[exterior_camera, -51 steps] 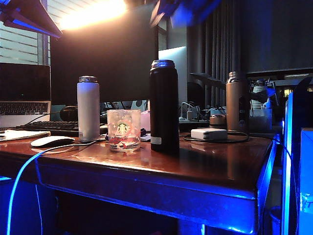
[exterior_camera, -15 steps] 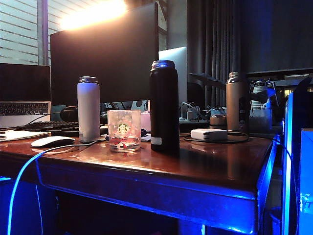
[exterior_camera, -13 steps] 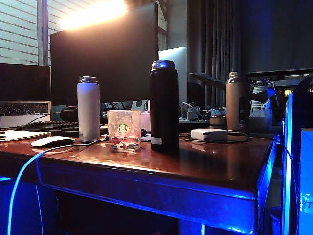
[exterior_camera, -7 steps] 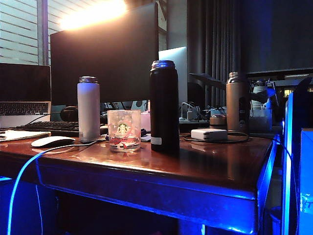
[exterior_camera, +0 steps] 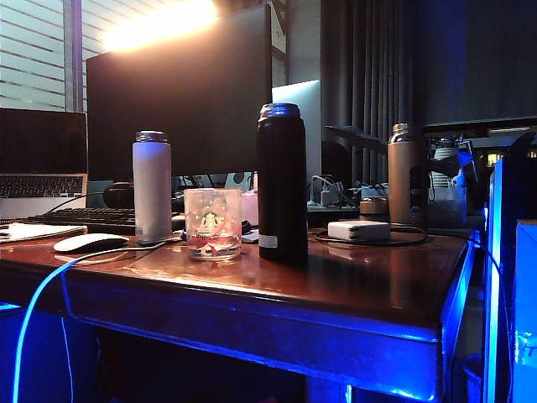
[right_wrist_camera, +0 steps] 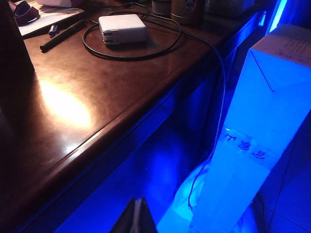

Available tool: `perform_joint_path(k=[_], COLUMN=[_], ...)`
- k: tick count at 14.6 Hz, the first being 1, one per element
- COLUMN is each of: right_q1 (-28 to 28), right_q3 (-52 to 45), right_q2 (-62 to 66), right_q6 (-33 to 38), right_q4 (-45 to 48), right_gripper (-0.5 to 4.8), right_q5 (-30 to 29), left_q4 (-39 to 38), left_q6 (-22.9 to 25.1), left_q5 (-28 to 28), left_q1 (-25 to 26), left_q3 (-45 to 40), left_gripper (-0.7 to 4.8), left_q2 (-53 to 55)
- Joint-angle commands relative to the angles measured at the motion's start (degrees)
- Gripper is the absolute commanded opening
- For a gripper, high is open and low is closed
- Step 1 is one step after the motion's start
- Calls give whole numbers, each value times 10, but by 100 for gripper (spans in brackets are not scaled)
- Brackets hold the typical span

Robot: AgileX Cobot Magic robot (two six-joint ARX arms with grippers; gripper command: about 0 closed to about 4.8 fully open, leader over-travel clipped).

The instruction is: Pick up the black thermos, pour a little water from inside into the glass cup, then place the black thermos back on the table.

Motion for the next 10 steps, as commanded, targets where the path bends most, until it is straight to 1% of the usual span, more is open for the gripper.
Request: perform_joint_path(k=[1, 3, 5, 7, 8, 9, 10], right_q1=[0, 0, 0, 0, 0, 0, 0], right_q3=[-2, -2, -2, -2, -2, -2, -2], right_q2=[0, 0, 0, 1, 1, 1, -1], right_q6=[2, 2, 2, 2, 2, 2, 2], right_q4=[5, 5, 5, 4, 4, 4, 2], right_gripper=[-5, -5, -5, -5, -5, -5, -5], right_q5=[-1, -1, -1, -1, -1, -1, -1], left_q4=[51, 77, 96, 67, 50, 37, 22], left_q6=[7, 20, 13, 13, 10, 8, 0], left_q5=[6, 5, 7, 21, 39, 49, 49], left_q1=[0, 0, 5, 28, 51, 68, 72], left_q3=[-16, -22, -50, -71, -82, -82, -82], left_gripper=[-6, -6, -6, -6, -6, -6, -6], left_q2=[0, -4, -60, -136, -172, -169, -169])
